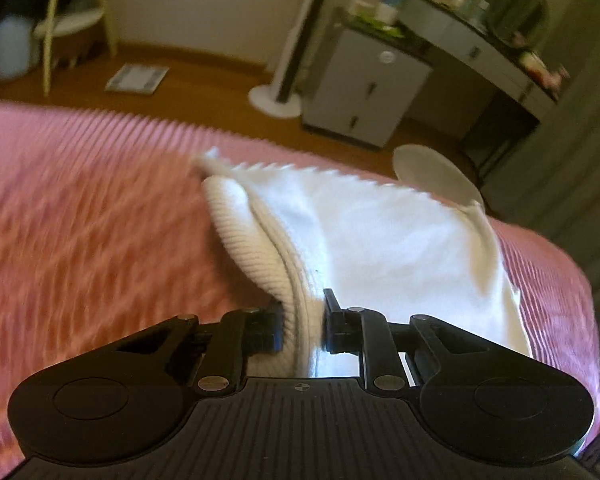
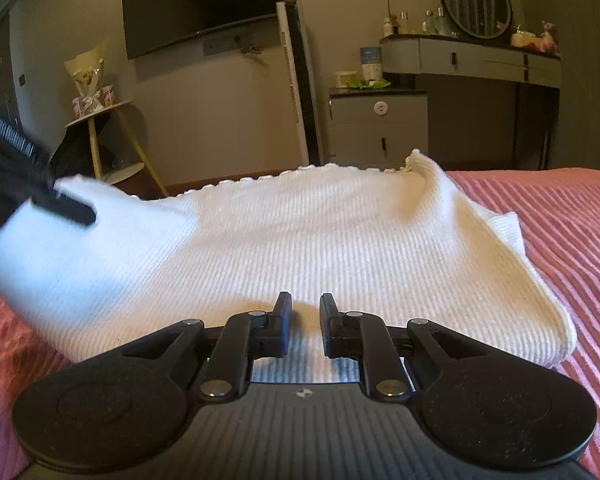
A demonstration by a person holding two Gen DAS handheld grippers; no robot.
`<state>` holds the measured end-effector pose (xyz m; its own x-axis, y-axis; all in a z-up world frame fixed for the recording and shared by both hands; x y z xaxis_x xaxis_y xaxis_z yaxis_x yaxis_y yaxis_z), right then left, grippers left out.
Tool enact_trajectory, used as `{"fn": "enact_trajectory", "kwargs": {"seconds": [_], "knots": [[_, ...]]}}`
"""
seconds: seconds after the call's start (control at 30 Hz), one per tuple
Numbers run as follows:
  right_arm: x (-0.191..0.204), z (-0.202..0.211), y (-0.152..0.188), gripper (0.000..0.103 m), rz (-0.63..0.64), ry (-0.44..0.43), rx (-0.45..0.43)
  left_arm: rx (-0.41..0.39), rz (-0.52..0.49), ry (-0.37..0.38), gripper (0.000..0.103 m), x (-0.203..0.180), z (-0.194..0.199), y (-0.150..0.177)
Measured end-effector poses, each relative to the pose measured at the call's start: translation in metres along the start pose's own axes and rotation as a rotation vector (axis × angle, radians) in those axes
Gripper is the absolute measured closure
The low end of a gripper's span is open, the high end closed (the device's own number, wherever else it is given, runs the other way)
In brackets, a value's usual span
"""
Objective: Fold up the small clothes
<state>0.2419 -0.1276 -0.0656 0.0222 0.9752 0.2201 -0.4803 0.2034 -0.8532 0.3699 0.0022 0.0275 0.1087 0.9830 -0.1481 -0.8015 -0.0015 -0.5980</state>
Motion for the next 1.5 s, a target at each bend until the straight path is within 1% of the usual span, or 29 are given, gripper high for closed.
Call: {"fn": "enact_trajectory", "kwargs": {"seconds": [0.2, 0.37, 0.5, 0.63, 0.7, 0.83, 0.9, 0.97, 1.03, 1.1, 1.13, 1.17, 1.23, 1.3, 1.33, 1.43, 1.5], "knots": [[-0.011, 0.006, -0.003, 0.088, -0.022, 0.018, -0.018, -0.042, -0.158, -0.007, 0.083, -0.070, 0.008, -0.005], [-0.029, 0.009, -0.004, 0.088, -0.067, 0.036, -0.031, -0.034, -0.217, 0.014, 0.084, -0.111, -0.007, 0.004], [-0.044, 0.009, -0.003, 0.088, -0.117, 0.041, -0.032, -0.017, -0.287, 0.023, 0.084, -0.138, -0.022, 0.016], [-0.054, 0.010, -0.001, 0.088, -0.159, 0.040, -0.038, -0.003, -0.329, 0.028, 0.084, -0.156, -0.038, 0.030], [-0.056, 0.009, 0.000, 0.088, -0.163, 0.043, -0.038, 0.008, -0.333, 0.037, 0.084, -0.161, -0.044, 0.036], [-0.059, 0.007, 0.001, 0.088, -0.176, 0.042, -0.037, 0.032, -0.329, 0.062, 0.082, -0.161, -0.055, 0.044], [-0.060, 0.007, 0.002, 0.088, -0.180, 0.042, -0.036, 0.041, -0.308, 0.094, 0.076, -0.158, -0.057, 0.045], [-0.059, 0.007, 0.002, 0.088, -0.182, 0.042, -0.035, 0.050, -0.268, 0.133, 0.062, -0.157, -0.054, 0.044], [-0.059, 0.007, 0.002, 0.088, -0.188, 0.039, -0.036, 0.050, -0.247, 0.139, 0.060, -0.155, -0.046, 0.043], [-0.061, 0.008, 0.002, 0.088, -0.207, 0.032, -0.039, 0.032, -0.246, 0.156, 0.059, -0.154, -0.029, 0.043], [-0.062, 0.008, 0.002, 0.088, -0.217, 0.028, -0.041, 0.007, -0.243, 0.159, 0.051, -0.149, -0.016, 0.045], [-0.064, 0.009, 0.001, 0.088, -0.228, 0.023, -0.044, -0.018, -0.236, 0.147, 0.042, -0.145, -0.008, 0.046], [-0.068, 0.011, -0.001, 0.088, -0.257, 0.016, -0.050, -0.085, -0.211, 0.099, 0.037, -0.129, 0.012, 0.053], [-0.072, 0.015, -0.003, 0.088, -0.293, 0.003, -0.062, -0.139, -0.185, 0.069, 0.035, -0.112, 0.023, 0.062], [-0.076, 0.017, -0.005, 0.088, -0.324, -0.012, -0.071, -0.166, -0.172, 0.049, 0.030, -0.102, 0.025, 0.069], [-0.085, 0.017, -0.003, 0.088, -0.460, -0.091, -0.091, -0.206, -0.184, -0.012, 0.029, -0.082, 0.017, 0.087], [-0.089, 0.011, 0.003, 0.088, -0.543, -0.134, -0.070, -0.194, -0.169, -0.057, 0.029, -0.069, 0.007, 0.101]]}}
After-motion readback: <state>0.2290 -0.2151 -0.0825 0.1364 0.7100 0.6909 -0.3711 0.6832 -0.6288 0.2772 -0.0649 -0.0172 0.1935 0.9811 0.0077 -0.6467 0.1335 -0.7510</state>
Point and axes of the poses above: each gripper's, at about its wrist camera, not at the fingertips, and z roughly against the way its jaws point, x to its left, y to its underside, the point moved 4 cm from there along -z, roughly the way its jaws point, and after that the axes turned 10 degrees about -y, right-handed, at the moved point
